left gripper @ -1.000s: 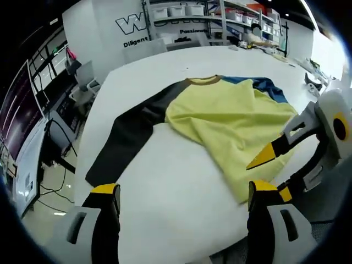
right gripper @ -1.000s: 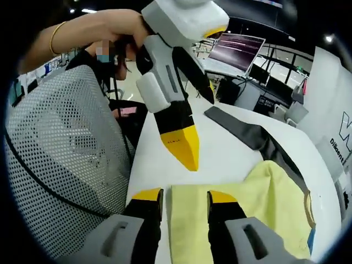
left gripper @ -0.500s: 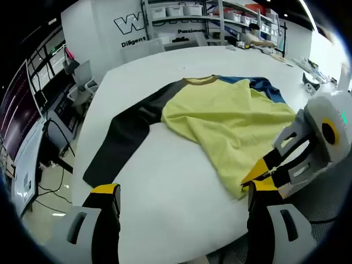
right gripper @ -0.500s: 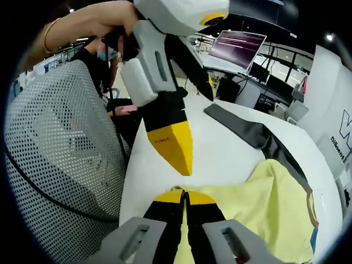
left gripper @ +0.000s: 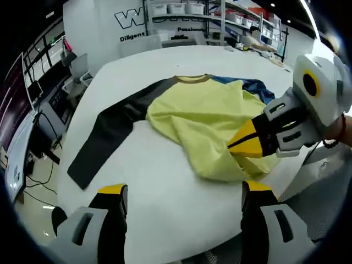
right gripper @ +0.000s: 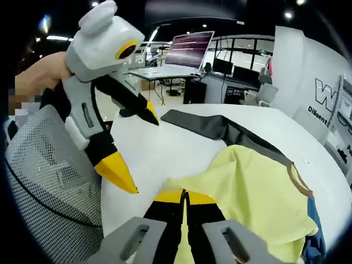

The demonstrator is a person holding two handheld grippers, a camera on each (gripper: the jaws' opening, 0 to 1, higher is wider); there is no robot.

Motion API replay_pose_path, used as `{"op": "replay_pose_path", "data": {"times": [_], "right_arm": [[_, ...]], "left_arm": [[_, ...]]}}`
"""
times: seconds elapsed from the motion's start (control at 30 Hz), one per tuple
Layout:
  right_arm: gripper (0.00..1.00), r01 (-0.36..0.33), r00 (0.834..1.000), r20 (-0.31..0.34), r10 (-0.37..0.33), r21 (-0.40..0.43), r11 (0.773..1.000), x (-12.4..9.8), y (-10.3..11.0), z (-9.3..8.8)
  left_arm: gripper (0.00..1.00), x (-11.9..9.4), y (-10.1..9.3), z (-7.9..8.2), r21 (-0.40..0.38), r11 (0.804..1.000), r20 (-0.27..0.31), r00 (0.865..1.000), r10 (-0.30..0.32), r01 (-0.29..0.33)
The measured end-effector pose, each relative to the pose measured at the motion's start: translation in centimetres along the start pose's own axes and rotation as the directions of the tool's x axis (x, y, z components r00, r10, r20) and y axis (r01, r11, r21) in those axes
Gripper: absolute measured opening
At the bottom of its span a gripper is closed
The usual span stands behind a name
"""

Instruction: Fold the garment on the visible template until the final outline fits inside the template.

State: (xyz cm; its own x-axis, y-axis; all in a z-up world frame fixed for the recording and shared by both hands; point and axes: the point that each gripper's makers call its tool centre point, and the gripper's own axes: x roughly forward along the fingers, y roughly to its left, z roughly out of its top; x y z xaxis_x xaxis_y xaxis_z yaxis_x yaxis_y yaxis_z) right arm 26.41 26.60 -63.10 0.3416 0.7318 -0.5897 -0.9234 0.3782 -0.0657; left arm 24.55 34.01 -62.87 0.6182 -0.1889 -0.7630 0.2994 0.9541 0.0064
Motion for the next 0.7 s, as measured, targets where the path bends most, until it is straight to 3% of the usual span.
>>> {"op": "replay_pose_path", "data": {"times": [0.1,0.23,0.4,0.5,0.7], "right_arm": [[0.00,0.024,1.000,-0.009,-0.024,0.002,1.000,-0.2,-0.8,-0.3],[0.00,0.039,0.999,-0.025,-0.038,0.037,0.999,-0.5,-1.7,-0.8],[0.00,0.050,0.998,-0.033,-0.048,0.055,0.997,-0.8,-2.2,-1.2],[0.00,0.064,0.997,-0.042,-0.061,0.065,0.996,-1.0,-2.6,-1.6],[0.00,0.071,0.997,-0.039,-0.067,0.121,0.990,-1.3,-3.1,-1.7]], "left_arm": [[0.77,0.4,-1.4,0.0,-0.045,0.999,0.003,1.000,-0.023,0.023],[0.73,1.2,-4.3,0.1,-0.103,0.990,0.013,0.995,-0.097,0.098],[0.63,2.0,-5.7,0.0,-0.079,0.991,0.006,0.994,-0.112,0.112],[0.54,2.4,-6.8,0.8,-0.079,0.987,0.048,0.990,-0.136,0.139],[0.43,3.3,-8.3,0.9,-0.052,0.982,0.033,0.984,-0.178,0.179]]}}
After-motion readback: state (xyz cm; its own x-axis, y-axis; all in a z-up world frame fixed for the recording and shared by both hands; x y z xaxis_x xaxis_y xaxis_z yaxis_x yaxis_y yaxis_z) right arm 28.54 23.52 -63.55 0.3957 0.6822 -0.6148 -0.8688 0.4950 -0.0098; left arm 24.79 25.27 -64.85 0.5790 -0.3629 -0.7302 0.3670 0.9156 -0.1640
